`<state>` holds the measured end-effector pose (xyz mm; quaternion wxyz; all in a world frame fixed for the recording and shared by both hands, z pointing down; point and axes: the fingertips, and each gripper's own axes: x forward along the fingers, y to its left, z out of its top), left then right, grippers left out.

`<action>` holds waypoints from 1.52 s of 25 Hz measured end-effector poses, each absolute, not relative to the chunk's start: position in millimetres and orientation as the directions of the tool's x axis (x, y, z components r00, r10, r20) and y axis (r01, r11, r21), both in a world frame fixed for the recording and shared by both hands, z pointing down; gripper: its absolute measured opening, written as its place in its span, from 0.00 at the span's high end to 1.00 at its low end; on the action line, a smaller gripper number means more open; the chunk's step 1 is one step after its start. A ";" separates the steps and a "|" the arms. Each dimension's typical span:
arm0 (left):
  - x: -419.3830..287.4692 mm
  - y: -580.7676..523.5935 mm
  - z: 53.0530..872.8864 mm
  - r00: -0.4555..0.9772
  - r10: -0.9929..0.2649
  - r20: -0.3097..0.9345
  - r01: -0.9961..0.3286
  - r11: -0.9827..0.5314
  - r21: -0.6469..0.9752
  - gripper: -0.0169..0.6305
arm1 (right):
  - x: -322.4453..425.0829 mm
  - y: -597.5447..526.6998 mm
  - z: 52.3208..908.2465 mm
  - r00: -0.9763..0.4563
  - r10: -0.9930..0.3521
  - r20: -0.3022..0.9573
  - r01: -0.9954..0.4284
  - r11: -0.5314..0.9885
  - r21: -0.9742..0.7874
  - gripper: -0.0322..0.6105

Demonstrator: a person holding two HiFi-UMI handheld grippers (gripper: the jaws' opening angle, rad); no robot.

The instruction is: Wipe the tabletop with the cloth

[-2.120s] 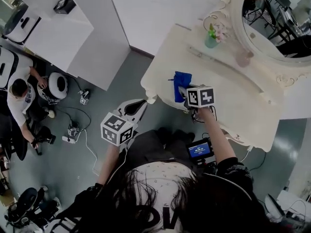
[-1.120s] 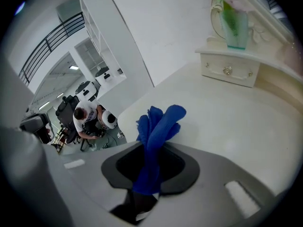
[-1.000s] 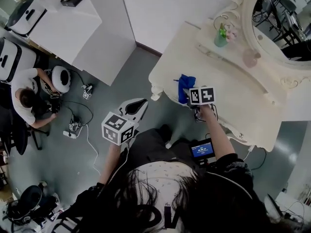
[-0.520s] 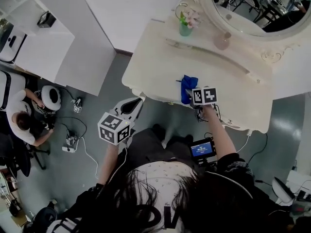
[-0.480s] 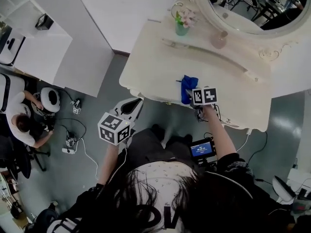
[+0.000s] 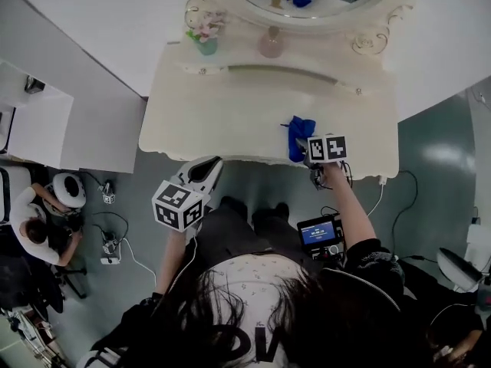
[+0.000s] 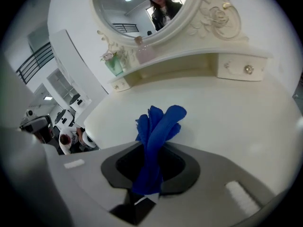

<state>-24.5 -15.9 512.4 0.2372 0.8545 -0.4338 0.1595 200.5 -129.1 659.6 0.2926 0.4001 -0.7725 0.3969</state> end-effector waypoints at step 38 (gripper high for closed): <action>195.6 -37.6 514.4 0.680 -0.585 0.443 -0.720 -0.647 0.252 0.97 | 605.6 -63.4 668.8 -0.197 -0.542 0.817 -0.967 -0.031 -0.254 0.81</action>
